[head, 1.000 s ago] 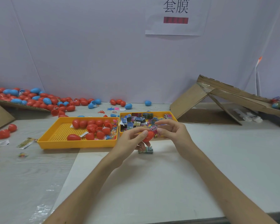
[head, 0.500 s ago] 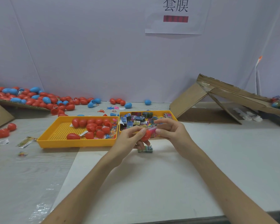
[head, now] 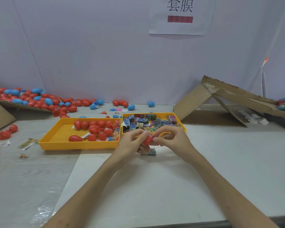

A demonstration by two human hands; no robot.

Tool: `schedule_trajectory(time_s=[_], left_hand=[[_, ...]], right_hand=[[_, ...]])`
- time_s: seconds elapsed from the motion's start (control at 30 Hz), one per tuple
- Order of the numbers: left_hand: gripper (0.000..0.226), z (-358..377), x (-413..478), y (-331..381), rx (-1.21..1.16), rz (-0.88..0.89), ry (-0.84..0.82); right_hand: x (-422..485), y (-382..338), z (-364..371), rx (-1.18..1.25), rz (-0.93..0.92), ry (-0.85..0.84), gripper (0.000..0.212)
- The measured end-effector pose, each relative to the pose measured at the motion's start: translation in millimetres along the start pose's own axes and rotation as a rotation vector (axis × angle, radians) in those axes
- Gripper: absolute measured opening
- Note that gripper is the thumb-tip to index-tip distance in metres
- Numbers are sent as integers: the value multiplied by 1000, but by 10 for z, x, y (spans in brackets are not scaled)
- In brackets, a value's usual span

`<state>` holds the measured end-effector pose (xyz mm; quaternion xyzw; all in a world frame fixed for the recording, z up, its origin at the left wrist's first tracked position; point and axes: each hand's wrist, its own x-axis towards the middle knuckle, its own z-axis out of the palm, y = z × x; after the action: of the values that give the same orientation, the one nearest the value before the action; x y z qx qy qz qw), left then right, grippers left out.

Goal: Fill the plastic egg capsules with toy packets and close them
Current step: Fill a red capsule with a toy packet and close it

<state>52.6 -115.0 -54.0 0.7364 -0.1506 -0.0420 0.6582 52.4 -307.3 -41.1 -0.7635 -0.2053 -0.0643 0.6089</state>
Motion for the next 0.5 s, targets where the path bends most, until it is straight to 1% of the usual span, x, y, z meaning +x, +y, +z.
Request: schedule_trajectory(time_s=[0.1,0.2,0.5], left_hand=[[27,-3,0,4,-20,-19,-42],[21,-11,5,11,-48,-32,-92],[17,-22,31,-14,58,12,-60]], right_hand=[[8,0,-3,-39,-34,37,22],[13,-2,-16,-75,-57,95,23],[12,23,-9,-137,-80,79,17]])
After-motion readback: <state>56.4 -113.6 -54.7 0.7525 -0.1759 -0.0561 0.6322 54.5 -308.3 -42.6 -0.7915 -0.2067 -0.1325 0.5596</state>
